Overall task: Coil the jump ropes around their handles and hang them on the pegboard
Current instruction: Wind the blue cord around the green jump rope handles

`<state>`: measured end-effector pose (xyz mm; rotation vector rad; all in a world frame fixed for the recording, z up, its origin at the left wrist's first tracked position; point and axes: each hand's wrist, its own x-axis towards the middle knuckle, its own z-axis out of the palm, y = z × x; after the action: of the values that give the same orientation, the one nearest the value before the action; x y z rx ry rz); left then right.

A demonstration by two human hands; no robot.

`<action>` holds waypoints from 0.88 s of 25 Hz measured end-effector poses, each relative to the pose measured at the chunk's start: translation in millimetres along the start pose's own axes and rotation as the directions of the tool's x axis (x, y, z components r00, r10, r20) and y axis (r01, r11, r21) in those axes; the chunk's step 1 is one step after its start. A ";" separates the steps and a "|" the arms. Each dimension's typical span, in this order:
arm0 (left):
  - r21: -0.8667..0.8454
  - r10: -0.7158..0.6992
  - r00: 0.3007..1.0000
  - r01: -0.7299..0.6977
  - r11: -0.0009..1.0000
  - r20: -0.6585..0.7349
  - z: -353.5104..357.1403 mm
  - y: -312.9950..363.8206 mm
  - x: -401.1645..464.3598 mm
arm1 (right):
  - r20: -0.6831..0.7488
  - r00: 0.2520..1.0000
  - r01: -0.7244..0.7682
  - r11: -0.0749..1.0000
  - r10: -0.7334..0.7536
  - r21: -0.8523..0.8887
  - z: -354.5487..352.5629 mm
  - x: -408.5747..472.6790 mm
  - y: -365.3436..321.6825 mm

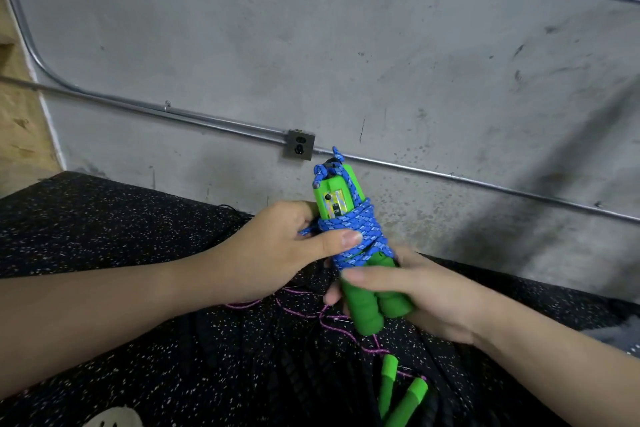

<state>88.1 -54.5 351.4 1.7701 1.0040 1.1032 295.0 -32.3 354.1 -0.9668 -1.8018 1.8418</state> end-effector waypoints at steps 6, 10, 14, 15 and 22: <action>0.228 -0.097 0.979 0.137 0.964 -0.177 -7.9 1.6 3.5 | 0.011 0.998 0.053 0.991 -0.054 0.125 -4.2 1.5 1.8; 0.298 -0.138 0.943 0.231 0.926 -0.303 -8.0 6.1 -0.2 | -0.235 0.955 0.147 0.978 -0.180 -0.148 -3.3 7.1 1.8; 0.212 -0.048 0.942 0.125 0.969 -0.332 -3.0 6.3 2.7 | -0.356 0.871 0.194 0.904 -0.337 -0.381 -2.4 15.7 3.6; 0.189 -0.045 0.944 0.112 0.975 -0.328 -1.6 5.2 4.2 | -0.377 0.848 0.195 0.881 -0.372 -0.430 -2.8 19.1 5.5; 0.159 -0.054 0.933 0.117 0.980 -0.356 12.2 9.0 3.3 | -0.308 0.874 0.070 0.724 -0.377 -0.686 1.9 26.3 16.1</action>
<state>102.2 -57.4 357.0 1.6804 1.4208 1.3378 278.6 -17.0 332.9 -1.1899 -2.1763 0.7203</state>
